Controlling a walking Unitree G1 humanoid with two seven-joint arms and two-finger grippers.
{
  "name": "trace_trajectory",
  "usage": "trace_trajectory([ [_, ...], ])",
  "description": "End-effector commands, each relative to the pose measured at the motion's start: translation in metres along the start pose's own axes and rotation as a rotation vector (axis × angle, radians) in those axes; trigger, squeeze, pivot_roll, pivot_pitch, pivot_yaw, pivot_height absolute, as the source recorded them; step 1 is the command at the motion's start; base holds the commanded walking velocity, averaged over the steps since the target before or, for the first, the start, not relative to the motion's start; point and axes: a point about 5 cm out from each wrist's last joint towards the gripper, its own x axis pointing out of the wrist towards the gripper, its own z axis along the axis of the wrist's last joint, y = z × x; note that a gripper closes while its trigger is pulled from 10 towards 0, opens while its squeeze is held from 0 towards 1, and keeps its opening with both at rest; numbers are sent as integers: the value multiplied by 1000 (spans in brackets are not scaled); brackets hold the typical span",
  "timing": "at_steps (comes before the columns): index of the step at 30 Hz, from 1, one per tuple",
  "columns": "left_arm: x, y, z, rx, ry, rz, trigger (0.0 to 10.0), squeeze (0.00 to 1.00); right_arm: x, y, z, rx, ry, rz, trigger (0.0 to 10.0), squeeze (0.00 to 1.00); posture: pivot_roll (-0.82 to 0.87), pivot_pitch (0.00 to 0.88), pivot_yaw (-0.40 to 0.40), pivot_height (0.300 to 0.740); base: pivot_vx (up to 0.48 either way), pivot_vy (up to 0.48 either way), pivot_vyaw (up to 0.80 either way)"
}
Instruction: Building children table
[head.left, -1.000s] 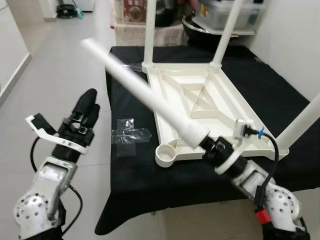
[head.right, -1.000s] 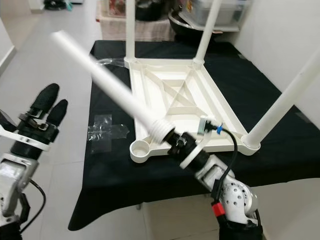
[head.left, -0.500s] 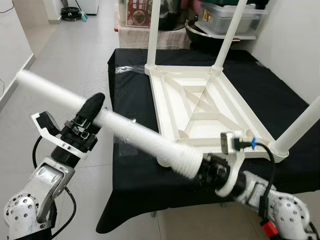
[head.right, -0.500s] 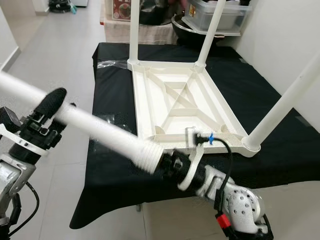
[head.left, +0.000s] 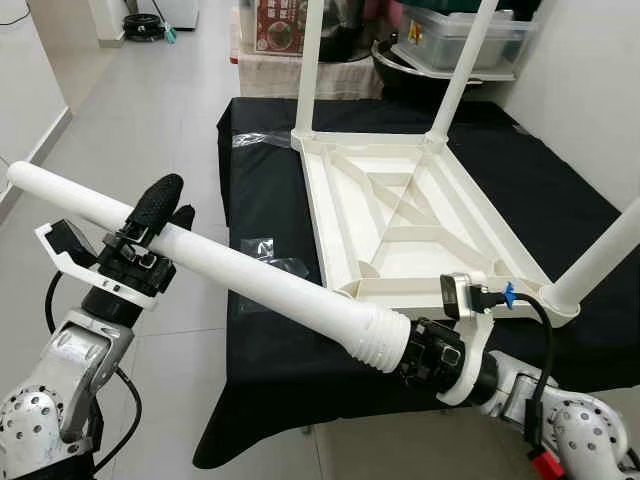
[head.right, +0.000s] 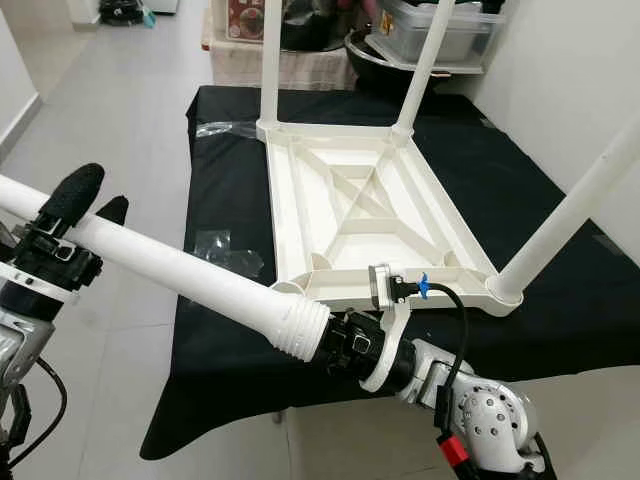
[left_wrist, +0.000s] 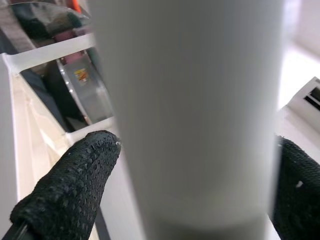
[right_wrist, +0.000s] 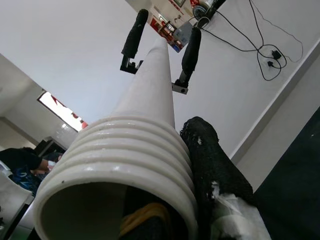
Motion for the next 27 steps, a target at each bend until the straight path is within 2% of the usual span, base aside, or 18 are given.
trace_trajectory([
  [1, 4, -8, 0, -3, 0, -50, 10000, 0, -1, 1, -6, 26, 41, 25, 0, 0, 88, 39, -107, 740, 0, 0, 0],
  [2, 5, -8, 0, -3, 0, -52, 10000, 0, -1, 1, -6, 29, 41, 24, 0, 0, 88, 39, -107, 740, 0, 0, 0],
  [3, 4, -8, 1, -12, -13, -57, 4196, 0, -1, 3, -7, 31, 46, 33, 0, 0, 85, 35, -106, 740, 0, 0, 0],
  [4, 4, -8, 1, -12, -13, -57, 4196, 0, -1, 3, -7, 31, 46, 33, 0, 0, 85, 35, -106, 740, 0, 0, 0],
  [5, 4, -9, 2, -24, -26, -62, 392, 0, -1, 4, -7, 34, 49, 41, 0, 0, 85, 35, -106, 740, 0, 0, 0],
  [6, 4, -8, 4, -35, -44, -60, 0, 0, -2, 5, -9, 30, 62, 43, 0, 0, 82, 34, -105, 740, 0, 0, 0],
  [14, 4, -6, 5, -55, -66, -55, 0, 0, -3, 6, -10, 28, 68, 44, 0, 0, 75, 28, -102, 740, 0, 0, 0],
  [18, 3, -1, 0, -78, -74, -28, 0, 0, -4, 5, -9, 14, 54, 33, 0, 0, 74, 25, -101, 740, 0, 0, 0],
  [27, 3, 0, 1, -106, -113, -16, 0, 0, -1, 3, -4, -7, 10, 36, 0, 0, 76, 21, -103, 740, 0, 0, 0],
])
